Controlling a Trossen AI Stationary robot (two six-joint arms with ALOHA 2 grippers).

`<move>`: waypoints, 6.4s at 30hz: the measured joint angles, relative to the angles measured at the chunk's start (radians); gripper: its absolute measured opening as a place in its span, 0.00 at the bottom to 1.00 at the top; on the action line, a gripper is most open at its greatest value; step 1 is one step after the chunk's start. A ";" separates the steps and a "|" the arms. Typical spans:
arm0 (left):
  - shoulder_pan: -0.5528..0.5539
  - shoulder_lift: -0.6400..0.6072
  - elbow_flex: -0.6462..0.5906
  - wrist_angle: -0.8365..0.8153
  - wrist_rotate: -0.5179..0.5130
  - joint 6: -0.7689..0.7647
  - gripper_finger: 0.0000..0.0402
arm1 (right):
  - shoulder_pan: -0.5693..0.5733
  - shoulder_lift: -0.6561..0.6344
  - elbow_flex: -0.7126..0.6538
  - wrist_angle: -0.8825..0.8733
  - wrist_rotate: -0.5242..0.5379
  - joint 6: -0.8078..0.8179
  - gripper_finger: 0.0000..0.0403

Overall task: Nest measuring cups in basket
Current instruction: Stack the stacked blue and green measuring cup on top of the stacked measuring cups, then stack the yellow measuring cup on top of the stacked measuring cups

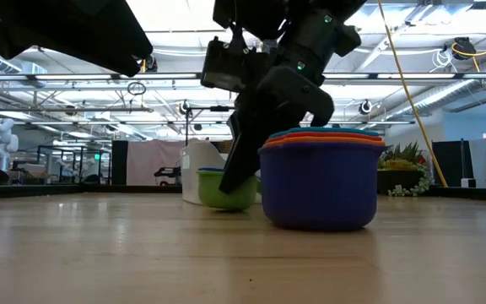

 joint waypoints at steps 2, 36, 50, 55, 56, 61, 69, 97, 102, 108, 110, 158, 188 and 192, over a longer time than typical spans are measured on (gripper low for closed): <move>-0.007 0.000 0.000 -0.005 0.000 -0.002 0.30 | 0.020 -0.008 0.000 -0.005 0.005 0.001 0.01; -0.030 0.000 0.000 -0.027 -0.037 -0.097 0.30 | 0.297 -0.164 0.060 -0.355 0.150 0.129 0.01; -0.030 0.000 0.000 -0.021 -0.038 -0.079 0.30 | 0.294 -0.162 0.060 -0.320 0.072 0.127 0.13; -0.030 0.000 0.000 -0.013 -0.038 -0.076 0.30 | 0.294 -0.162 0.060 -0.321 0.071 0.137 0.19; -0.030 0.000 0.000 -0.012 -0.038 -0.076 0.30 | 0.294 -0.162 0.060 -0.321 0.071 0.137 0.21; -0.030 0.000 0.000 -0.011 -0.038 -0.076 0.30 | 0.293 -0.162 0.060 -0.321 0.072 0.138 0.30; -0.030 0.000 0.000 -0.011 -0.038 -0.075 0.30 | 0.285 -0.162 0.005 -0.260 0.071 0.153 0.40; -0.030 0.000 0.000 0.004 -0.038 -0.070 0.30 | 0.111 -0.528 -0.029 -0.587 0.527 0.035 0.43; -0.026 0.000 0.000 0.033 -0.044 -0.069 0.30 | -0.123 -0.575 -0.125 -0.488 0.472 -0.097 0.43; -0.036 0.000 0.000 0.071 -0.045 -0.047 0.30 | -0.384 -0.578 -0.249 -0.431 0.416 -0.160 0.43; -0.041 0.000 0.000 0.069 -0.045 -0.048 0.30 | -0.465 -0.578 -0.282 -0.416 0.412 -0.122 0.43; -0.021 -0.001 0.000 0.069 -0.046 -0.095 0.30 | -0.764 -0.485 -0.612 -0.424 0.052 -0.246 0.41; 0.050 -0.001 0.000 0.283 -0.037 0.394 0.30 | 0.208 -0.809 -0.497 -0.196 0.018 0.043 0.00; 0.087 -0.001 0.000 0.440 0.009 0.669 0.30 | 0.310 -0.799 -0.441 -0.041 0.021 -0.018 0.00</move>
